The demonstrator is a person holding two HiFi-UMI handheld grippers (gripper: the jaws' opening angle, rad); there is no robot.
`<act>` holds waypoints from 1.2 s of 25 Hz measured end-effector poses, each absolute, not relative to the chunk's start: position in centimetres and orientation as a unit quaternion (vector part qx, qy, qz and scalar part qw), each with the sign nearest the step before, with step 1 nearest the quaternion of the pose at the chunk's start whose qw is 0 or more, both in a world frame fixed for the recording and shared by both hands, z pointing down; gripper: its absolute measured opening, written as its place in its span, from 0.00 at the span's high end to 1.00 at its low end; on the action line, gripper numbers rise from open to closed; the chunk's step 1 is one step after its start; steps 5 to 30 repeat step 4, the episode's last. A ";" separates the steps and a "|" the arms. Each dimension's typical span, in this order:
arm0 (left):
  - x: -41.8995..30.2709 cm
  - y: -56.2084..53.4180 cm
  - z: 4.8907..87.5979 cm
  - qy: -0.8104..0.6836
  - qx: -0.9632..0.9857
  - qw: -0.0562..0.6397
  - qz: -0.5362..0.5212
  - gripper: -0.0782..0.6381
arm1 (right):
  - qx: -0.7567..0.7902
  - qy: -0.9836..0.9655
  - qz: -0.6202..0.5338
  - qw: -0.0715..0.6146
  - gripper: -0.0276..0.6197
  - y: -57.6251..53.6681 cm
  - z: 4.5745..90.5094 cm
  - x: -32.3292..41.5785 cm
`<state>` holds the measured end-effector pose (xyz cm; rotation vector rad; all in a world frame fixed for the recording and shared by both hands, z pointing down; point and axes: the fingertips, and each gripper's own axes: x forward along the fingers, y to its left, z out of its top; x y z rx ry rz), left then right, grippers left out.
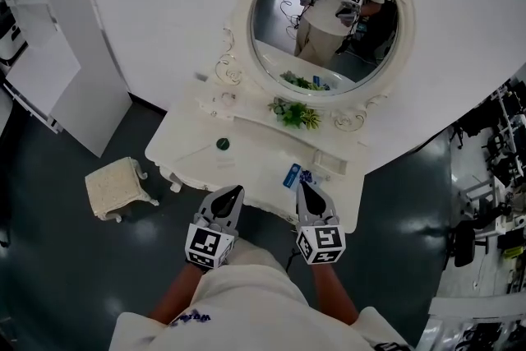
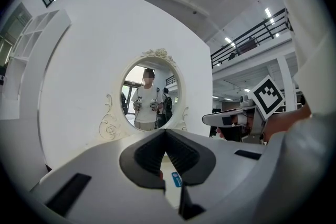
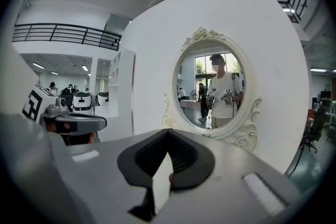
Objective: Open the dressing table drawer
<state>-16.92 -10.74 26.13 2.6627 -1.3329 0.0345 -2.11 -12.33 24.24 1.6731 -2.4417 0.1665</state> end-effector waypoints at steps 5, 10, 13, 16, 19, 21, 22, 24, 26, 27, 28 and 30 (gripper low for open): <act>-17.3 -10.5 26.3 -0.453 0.887 0.087 0.013 0.88 | 0.555 -0.825 0.055 0.085 0.94 -12.1 24.1 -2.9; -17.3 -10.5 26.3 -0.453 0.887 0.087 0.013 0.88 | 0.555 -0.825 0.055 0.085 0.94 -12.1 24.1 -2.9; -17.3 -10.5 26.3 -0.453 0.887 0.087 0.013 0.88 | 0.555 -0.825 0.055 0.085 0.94 -12.1 24.1 -2.9; -17.3 -10.5 26.3 -0.453 0.887 0.087 0.013 0.88 | 0.555 -0.825 0.055 0.085 0.94 -12.1 24.1 -2.9; -17.3 -10.5 26.3 -0.453 0.887 0.087 0.013 0.88 | 0.555 -0.825 0.055 0.085 0.94 -12.1 24.1 -2.9; -17.3 -10.5 26.3 -0.453 0.887 0.087 0.013 0.88 | 0.555 -0.825 0.055 0.085 0.94 -12.1 24.1 -2.9; -17.3 -10.5 26.3 -0.453 0.887 0.087 0.013 0.88 | 0.555 -0.825 0.055 0.085 0.94 -12.1 24.1 -2.9; -17.3 -10.5 26.3 -0.453 0.887 0.087 0.013 0.88 | 0.555 -0.825 0.055 0.085 0.94 -12.1 24.1 -2.9; -17.3 -10.5 26.3 -0.453 0.887 0.087 0.013 0.88 | 0.555 -0.825 0.055 0.085 0.94 -12.1 24.1 -2.9; -17.3 -10.5 26.3 -0.453 0.887 0.087 0.013 0.88 | 0.555 -0.825 0.055 0.085 0.94 -12.1 24.1 -2.9; -17.3 -10.5 26.3 -0.453 0.887 0.087 0.013 0.88 | 0.555 -0.825 0.055 0.085 0.94 -12.1 24.1 -2.9; -17.3 -10.5 26.3 -0.453 0.887 0.087 0.013 0.88 | 0.555 -0.825 0.055 0.085 0.94 -12.1 24.1 -2.9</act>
